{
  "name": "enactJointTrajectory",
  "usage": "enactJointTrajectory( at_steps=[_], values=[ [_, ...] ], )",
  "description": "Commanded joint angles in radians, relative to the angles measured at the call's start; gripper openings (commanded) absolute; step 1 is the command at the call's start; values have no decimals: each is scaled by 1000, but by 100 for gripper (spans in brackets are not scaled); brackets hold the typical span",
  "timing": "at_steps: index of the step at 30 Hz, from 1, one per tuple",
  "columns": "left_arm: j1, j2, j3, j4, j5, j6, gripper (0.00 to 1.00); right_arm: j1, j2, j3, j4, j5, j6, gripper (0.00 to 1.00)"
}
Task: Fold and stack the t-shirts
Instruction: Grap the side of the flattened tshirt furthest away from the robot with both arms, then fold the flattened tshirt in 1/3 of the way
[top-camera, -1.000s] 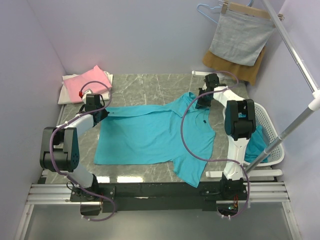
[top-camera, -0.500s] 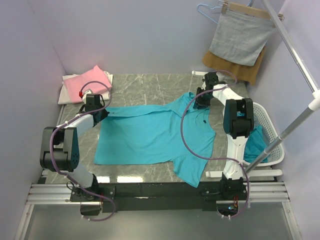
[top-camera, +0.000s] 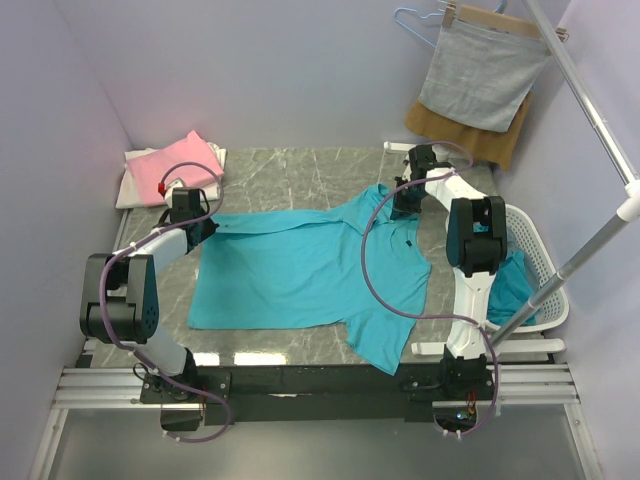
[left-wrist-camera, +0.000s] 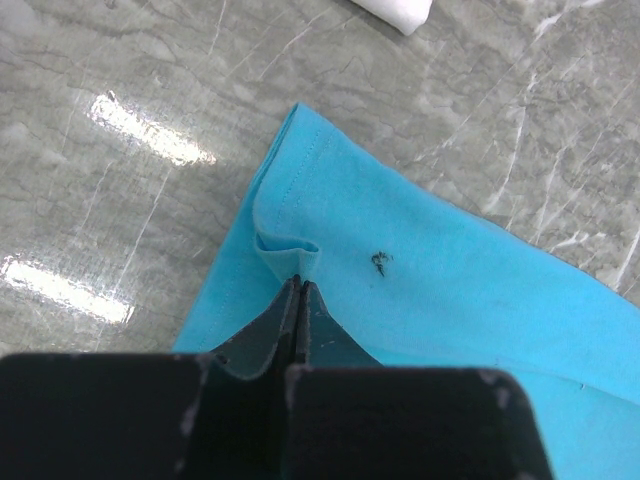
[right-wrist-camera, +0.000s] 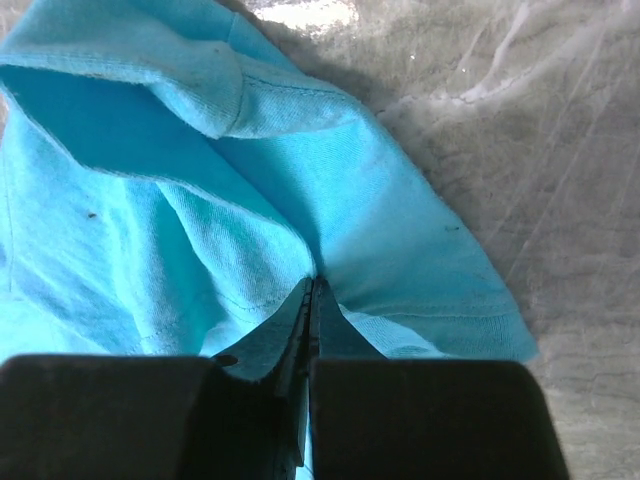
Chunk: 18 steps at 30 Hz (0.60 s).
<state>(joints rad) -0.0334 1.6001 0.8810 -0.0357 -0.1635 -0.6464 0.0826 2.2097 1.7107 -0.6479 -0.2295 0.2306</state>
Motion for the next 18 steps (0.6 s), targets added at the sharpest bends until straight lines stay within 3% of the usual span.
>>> enactJointTrajectory(
  at_steps=[1, 6, 18],
  values=[
    [3, 0, 19, -3, -1, 19, 1, 11, -40, -14, 40, -33, -14, 0],
    [3, -25, 19, -4, 7, 17, 1, 9, -171, -114, 149, -47, 9, 0],
    [3, -100, 42, -49, 19, 17, 1, 9, -347, -129, 117, 2, 50, 0]
  ],
)
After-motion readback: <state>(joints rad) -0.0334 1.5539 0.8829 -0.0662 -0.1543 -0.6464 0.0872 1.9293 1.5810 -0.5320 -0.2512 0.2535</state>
